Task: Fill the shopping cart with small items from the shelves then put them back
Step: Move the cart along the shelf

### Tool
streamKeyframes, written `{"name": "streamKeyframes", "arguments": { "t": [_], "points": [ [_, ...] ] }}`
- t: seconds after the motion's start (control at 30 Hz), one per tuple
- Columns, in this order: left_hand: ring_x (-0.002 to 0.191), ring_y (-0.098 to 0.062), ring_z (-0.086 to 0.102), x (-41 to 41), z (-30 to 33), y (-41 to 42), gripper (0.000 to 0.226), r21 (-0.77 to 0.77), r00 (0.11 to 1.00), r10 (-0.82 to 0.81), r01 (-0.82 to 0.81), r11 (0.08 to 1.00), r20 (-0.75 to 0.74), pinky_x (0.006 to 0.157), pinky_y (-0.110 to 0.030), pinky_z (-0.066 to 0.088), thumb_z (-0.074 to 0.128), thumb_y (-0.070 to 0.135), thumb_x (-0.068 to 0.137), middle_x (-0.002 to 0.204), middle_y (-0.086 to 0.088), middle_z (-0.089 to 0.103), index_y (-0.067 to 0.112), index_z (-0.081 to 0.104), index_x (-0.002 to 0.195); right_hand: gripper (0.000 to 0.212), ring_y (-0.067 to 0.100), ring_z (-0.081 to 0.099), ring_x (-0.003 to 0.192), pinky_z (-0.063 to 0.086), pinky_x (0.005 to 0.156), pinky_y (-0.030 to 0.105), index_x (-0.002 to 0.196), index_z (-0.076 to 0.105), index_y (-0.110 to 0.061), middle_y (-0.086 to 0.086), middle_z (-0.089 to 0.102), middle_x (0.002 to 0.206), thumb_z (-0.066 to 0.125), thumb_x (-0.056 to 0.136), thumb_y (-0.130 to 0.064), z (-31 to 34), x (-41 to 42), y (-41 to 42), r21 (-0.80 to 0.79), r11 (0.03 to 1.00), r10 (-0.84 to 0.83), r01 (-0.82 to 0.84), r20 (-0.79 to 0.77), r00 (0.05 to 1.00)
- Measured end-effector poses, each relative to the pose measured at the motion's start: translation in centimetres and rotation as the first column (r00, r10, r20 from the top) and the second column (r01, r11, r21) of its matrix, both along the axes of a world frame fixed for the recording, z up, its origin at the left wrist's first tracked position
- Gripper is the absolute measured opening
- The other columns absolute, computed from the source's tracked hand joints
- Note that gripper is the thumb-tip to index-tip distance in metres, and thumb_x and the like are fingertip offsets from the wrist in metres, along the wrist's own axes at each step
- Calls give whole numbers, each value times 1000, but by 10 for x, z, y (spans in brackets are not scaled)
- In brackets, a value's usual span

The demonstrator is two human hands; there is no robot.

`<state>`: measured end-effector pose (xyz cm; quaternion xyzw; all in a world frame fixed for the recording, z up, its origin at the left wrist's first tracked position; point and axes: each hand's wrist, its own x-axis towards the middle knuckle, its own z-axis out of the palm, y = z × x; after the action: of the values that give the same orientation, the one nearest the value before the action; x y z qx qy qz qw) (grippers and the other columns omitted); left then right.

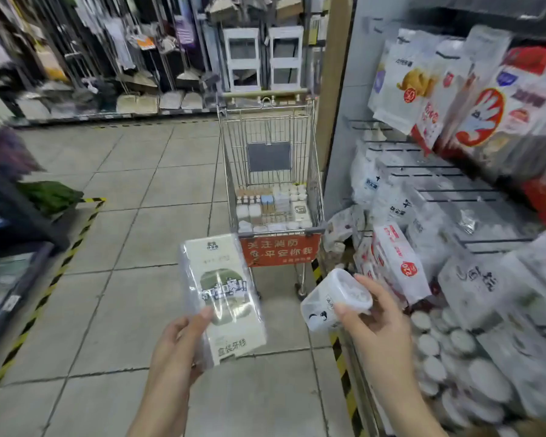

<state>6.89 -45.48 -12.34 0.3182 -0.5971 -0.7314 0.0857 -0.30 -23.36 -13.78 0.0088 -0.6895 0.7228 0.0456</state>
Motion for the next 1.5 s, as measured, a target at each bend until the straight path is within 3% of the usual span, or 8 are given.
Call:
{"name": "streamKeyframes", "arguments": {
  "t": [0.33, 0.5, 0.73, 0.9, 1.03, 1.27, 1.4, 1.5],
  "points": [
    [85, -28, 56, -156, -33, -86, 41, 55, 987, 93, -101, 993, 130, 69, -36, 46, 67, 36, 80, 90, -16, 56, 6, 61, 108, 57, 12, 62, 108, 53, 91, 42, 110, 64, -37, -8, 65, 117, 76, 56, -50, -29, -164, -71, 61, 997, 39, -47, 135, 990],
    [82, -25, 53, -249, -45, -127, 68, 42, 992, 3, -9, 999, 126, 72, -38, 42, 70, 53, 57, 90, -11, 58, 6, 59, 105, 57, 14, 64, 105, 53, 90, 46, 114, 63, -33, -6, 66, 116, 78, 60, -47, -39, -240, -111, 68, 997, 22, -34, 178, 984],
    [82, -27, 62, -362, -67, -147, 48, 69, 977, -73, 60, 996, 203, 70, -35, 47, 71, 36, 77, 94, -12, 68, 2, 59, 108, 51, 9, 67, 95, 56, 75, 30, 109, 64, -31, -4, 67, 112, 80, 60, -35, -68, -320, -127, 54, 998, -48, 33, 295, 954],
    [97, -36, 66, -445, -105, -140, 86, 61, 951, -121, 108, 992, 284, 78, -47, 55, 79, 66, 49, 107, -16, 68, 10, 60, 111, 48, 15, 65, 101, 54, 79, 31, 108, 64, -33, -3, 67, 113, 87, 66, -24, -97, -390, -113, 52, 998, -46, 28, 379, 924],
    [80, -27, 70, -516, -127, -126, 51, 77, 945, -84, 63, 995, 315, 58, -37, 55, 73, 39, 78, 98, -14, 70, 6, 54, 111, 49, 19, 61, 103, 53, 69, 16, 103, 61, -34, 0, 63, 116, 80, 71, -2, -124, -452, -104, 150, 988, -36, -24, 385, 922],
    [93, -27, 67, -619, -191, -106, 65, 57, 916, -104, 89, 994, 387, 79, -45, 55, 73, 48, 67, 109, -11, 66, 9, 53, 114, 54, -4, 53, 101, 41, 77, 4, 108, 52, -36, -8, 55, 114, 79, 72, -7, -187, -550, -103, 369, 892, 110, -261, 382, 918],
    [79, -16, 62, -663, -233, -101, 44, 6, 892, -87, 94, 996, 444, 64, -29, 50, 69, 34, 82, 98, -6, 65, 5, 54, 110, 53, -16, 40, 110, 38, 82, 7, 106, 43, -46, -22, 43, 115, 73, 71, -20, -229, -580, -109, 520, 781, 167, -346, 359, 918],
    [75, -13, 58, -690, -269, -98, 38, 4, 866, -73, 81, 997, 494, 73, -32, 47, 71, 32, 82, 90, -3, 63, 8, 55, 107, 63, -22, 36, 109, 33, 81, 0, 106, 39, -45, -22, 41, 114, 77, 73, -8, -254, -598, -118, 525, 786, 161, -327, 336, 928]
  ]
}}
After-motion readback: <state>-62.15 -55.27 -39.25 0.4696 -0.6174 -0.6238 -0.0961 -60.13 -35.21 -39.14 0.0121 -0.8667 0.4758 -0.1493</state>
